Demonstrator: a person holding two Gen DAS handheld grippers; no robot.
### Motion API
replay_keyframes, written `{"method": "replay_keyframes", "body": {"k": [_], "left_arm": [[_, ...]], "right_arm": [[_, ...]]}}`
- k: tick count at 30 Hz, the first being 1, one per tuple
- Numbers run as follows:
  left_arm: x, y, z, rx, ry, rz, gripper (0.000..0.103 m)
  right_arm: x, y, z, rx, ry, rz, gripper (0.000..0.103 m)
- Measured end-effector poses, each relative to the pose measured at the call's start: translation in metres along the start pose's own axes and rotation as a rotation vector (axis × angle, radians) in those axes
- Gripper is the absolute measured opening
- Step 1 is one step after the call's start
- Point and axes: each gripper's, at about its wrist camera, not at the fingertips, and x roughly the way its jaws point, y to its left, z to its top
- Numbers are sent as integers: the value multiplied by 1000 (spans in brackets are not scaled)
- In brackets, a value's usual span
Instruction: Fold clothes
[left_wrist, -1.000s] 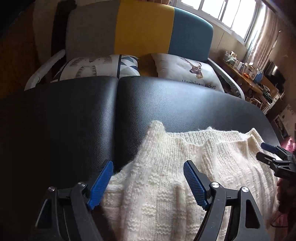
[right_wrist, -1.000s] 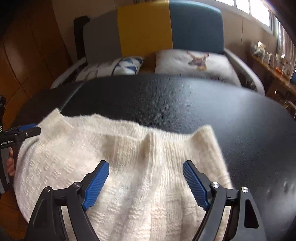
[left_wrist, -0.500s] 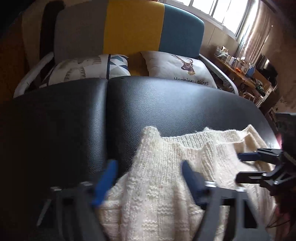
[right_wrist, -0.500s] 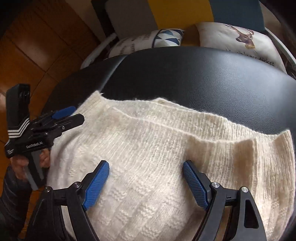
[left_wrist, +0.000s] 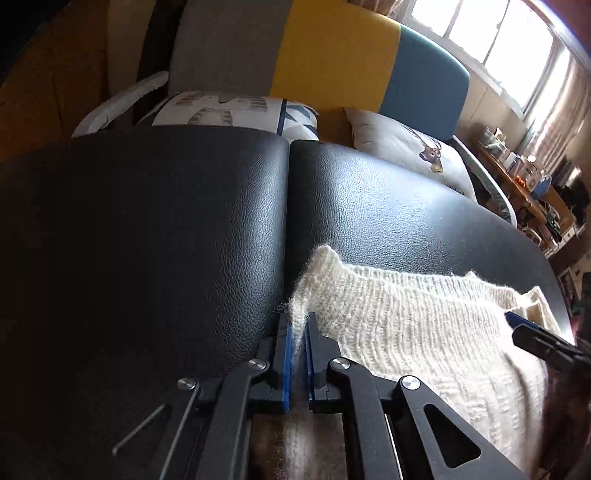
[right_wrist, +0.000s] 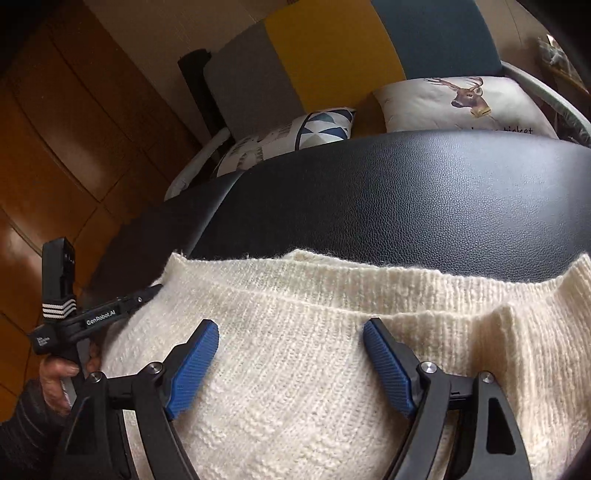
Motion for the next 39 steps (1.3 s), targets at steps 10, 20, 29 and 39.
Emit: {"method": "replay_keyframes", "body": {"k": [10, 20, 29, 39], "left_arm": [[-64, 48, -30, -149, -36, -187, 42], [-92, 56, -120, -129, 85, -410, 42], [-109, 58, -139, -222, 21, -488, 5], [-122, 55, -149, -219, 38, -327, 0]], "right_arm": [[-20, -9, -9, 70, -32, 85, 83], [-62, 29, -35, -43, 10, 76, 83], [-74, 13, -64, -137, 64, -166, 81], [-75, 18, -78, -209, 16, -236, 80]]}}
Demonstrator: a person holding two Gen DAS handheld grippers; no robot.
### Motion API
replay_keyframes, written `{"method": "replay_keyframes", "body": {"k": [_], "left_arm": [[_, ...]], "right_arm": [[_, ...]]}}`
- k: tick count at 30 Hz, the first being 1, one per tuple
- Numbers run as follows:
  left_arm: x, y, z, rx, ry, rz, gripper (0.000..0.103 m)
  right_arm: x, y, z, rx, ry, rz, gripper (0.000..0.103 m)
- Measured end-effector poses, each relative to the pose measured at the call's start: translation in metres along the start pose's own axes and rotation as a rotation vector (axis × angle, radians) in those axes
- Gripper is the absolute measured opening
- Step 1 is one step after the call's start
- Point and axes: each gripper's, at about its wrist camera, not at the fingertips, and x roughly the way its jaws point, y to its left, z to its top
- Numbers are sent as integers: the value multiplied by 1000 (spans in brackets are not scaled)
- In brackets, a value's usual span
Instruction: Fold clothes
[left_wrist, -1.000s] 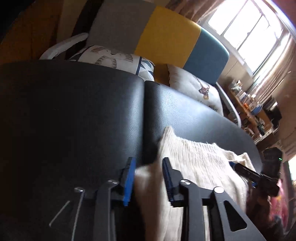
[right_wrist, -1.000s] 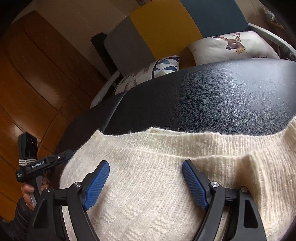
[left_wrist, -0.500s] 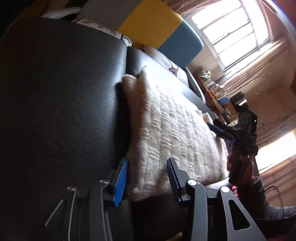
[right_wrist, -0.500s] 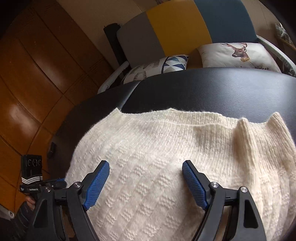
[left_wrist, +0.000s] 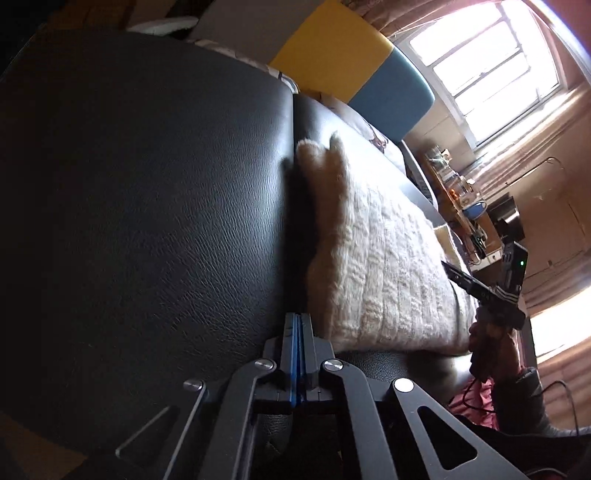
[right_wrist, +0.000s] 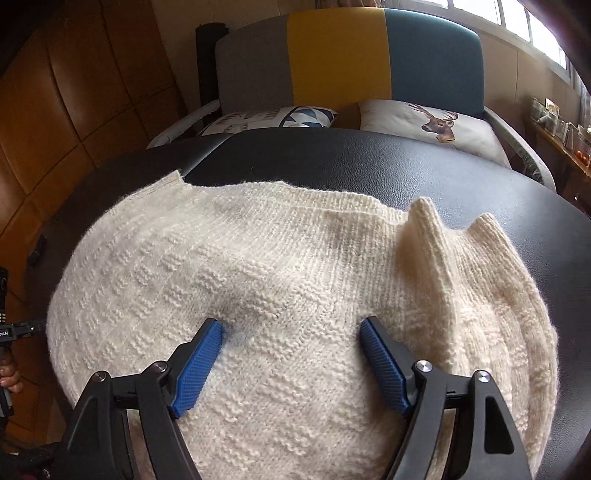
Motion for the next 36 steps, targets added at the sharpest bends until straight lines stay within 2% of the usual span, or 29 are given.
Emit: {"method": "replay_keyframes", "body": {"k": [3, 5, 6, 9, 14, 17, 20, 23, 26, 30, 32, 34, 35, 36], "left_arm": [[-22, -20, 4, 40, -59, -4, 0], [-33, -37, 6, 78, -91, -17, 2], [-30, -49, 8, 108, -84, -34, 7], [-8, -97, 10, 224, -32, -89, 28], [55, -190, 5, 434, 100, -172, 29], [91, -248, 2, 539, 161, -223, 29], [122, -293, -7, 649, 217, -232, 29], [149, -316, -19, 732, 260, -186, 29], [160, -316, -21, 740, 288, -168, 29], [161, -317, -21, 747, 287, -180, 29], [167, -325, -22, 765, 292, -190, 29], [174, -332, -24, 784, 301, -193, 29], [180, -333, -27, 793, 313, -181, 29], [187, -335, -30, 802, 326, -169, 29]], "right_arm": [[-13, -6, 0, 41, -12, 54, 80], [-35, -12, -5, 87, -39, 150, 79], [-47, -19, -10, 106, -53, 202, 79], [-88, -47, -28, 155, -70, 325, 80], [-159, -114, -76, 244, -93, 335, 80], [-173, -149, -103, 306, -71, 329, 80], [-163, -167, -116, 329, -36, 400, 80], [-137, -164, -117, 292, 24, 477, 80], [-115, -166, -112, 280, 47, 532, 80], [-97, -173, -102, 276, 63, 662, 80], [-94, -174, -96, 271, 73, 752, 81], [-95, -172, -92, 254, 88, 907, 81], [-97, -169, -91, 229, 113, 966, 81], [-93, -163, -92, 205, 170, 983, 81]]}}
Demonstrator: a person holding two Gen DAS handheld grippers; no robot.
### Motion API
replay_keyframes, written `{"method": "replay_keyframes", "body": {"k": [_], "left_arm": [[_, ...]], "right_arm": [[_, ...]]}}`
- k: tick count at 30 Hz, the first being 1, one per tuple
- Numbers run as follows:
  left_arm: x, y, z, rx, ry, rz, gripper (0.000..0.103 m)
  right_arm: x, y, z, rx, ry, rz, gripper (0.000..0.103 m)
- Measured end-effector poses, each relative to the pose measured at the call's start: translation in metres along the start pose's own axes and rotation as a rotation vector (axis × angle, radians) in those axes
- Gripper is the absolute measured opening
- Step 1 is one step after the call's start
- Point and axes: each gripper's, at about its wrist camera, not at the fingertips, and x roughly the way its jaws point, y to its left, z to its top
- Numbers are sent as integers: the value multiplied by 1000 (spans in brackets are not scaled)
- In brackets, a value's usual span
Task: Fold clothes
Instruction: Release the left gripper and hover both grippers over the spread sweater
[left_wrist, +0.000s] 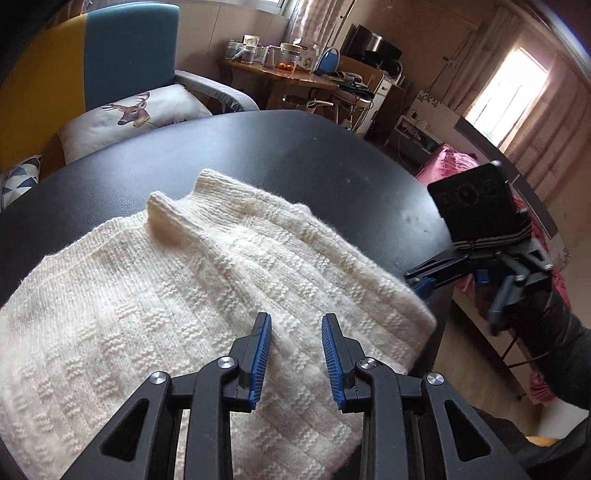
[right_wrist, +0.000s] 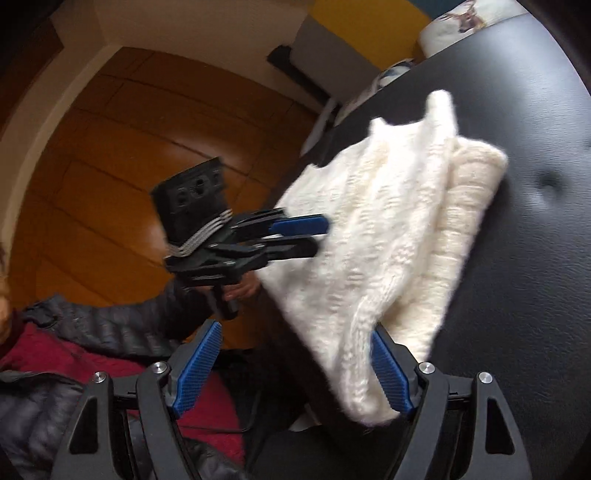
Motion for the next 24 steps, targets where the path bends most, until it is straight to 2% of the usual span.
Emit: {"method": "replay_keyframes", "body": {"k": [2, 4, 5, 10, 11, 14, 16, 20, 24], "left_arm": [[9, 0, -1, -2, 18, 0, 29], [15, 2, -2, -10, 28, -7, 29], [17, 2, -3, -12, 31, -10, 29], [7, 3, -11, -17, 22, -22, 29], [5, 4, -14, -25, 18, -24, 29], [-6, 4, -22, -48, -17, -27, 29], [-17, 3, -23, -44, -59, -15, 29], [-33, 20, -25, -91, -119, 30, 29], [-34, 46, -30, -133, -124, 100, 29]], "right_arm": [[15, -2, -1, 10, 121, 20, 81], [31, -9, -8, 38, 243, -44, 81], [30, -8, -9, 30, 258, -72, 71], [26, -11, -19, 86, 319, -133, 59], [26, -9, -21, 87, 316, -155, 55], [23, 0, -25, 75, 300, -241, 54], [14, 14, -24, 38, 255, -360, 54], [-7, 41, -6, -3, 93, -613, 55], [-9, 67, 22, -88, -31, -853, 55]]}}
